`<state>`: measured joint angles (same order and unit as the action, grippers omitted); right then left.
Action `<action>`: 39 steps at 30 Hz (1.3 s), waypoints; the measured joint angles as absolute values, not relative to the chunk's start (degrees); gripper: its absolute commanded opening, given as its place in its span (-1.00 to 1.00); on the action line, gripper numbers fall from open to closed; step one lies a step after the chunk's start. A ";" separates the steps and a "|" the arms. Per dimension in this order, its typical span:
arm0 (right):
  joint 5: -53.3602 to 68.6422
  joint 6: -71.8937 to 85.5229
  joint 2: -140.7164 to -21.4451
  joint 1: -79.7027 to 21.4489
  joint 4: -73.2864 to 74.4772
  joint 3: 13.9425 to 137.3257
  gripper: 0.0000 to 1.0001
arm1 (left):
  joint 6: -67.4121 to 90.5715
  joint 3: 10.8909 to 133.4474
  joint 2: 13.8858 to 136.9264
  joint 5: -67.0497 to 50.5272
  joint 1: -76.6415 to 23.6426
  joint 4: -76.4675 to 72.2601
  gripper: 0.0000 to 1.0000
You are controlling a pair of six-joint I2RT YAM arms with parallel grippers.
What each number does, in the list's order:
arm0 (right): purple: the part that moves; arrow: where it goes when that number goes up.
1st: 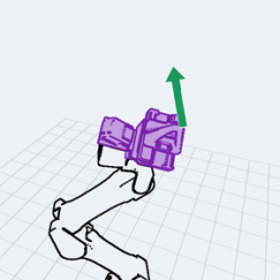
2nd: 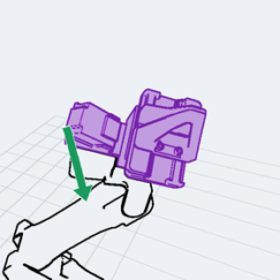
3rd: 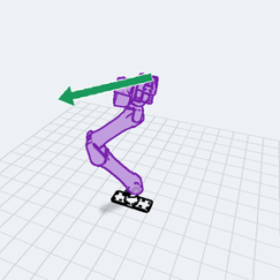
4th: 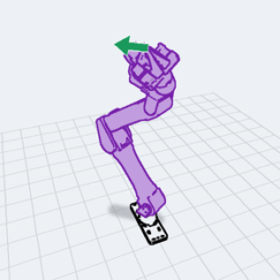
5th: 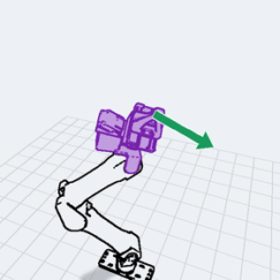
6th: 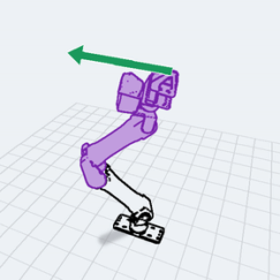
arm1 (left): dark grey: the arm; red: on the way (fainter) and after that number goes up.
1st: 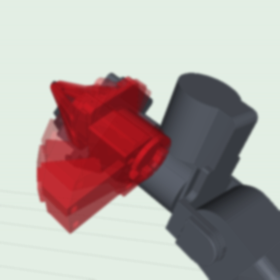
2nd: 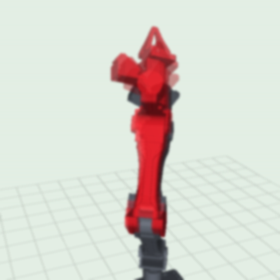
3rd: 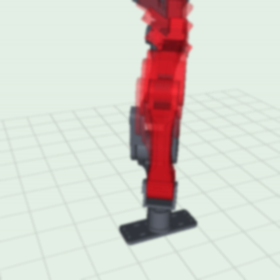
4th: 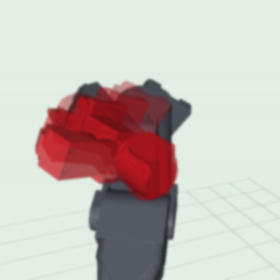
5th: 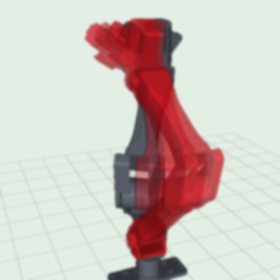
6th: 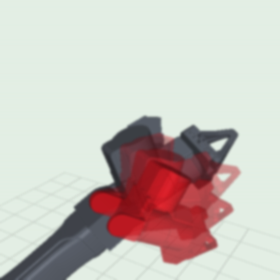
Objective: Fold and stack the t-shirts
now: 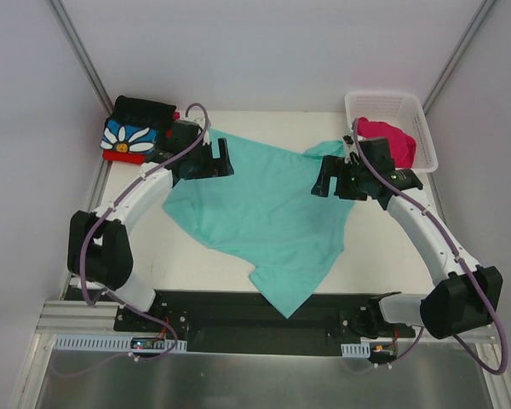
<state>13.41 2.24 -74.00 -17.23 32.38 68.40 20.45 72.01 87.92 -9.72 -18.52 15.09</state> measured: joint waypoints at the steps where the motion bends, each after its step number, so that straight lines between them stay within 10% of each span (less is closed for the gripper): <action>1: 12.75 2.42 -74.00 -17.23 33.65 67.51 0.92 | 20.51 72.01 89.19 -10.52 -18.11 16.80 0.98; 13: 10.13 3.55 -73.63 -21.74 43.51 64.58 0.92 | 23.22 73.21 99.33 -18.24 -16.84 33.12 0.98; 39: 13.80 3.40 -58.59 -23.16 46.96 60.03 0.92 | 28.69 82.37 109.30 7.18 -10.76 44.03 0.81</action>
<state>13.80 3.40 -58.59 -23.16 46.96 60.03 28.69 82.37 109.30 7.18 -10.76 44.03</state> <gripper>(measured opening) 0.958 0.991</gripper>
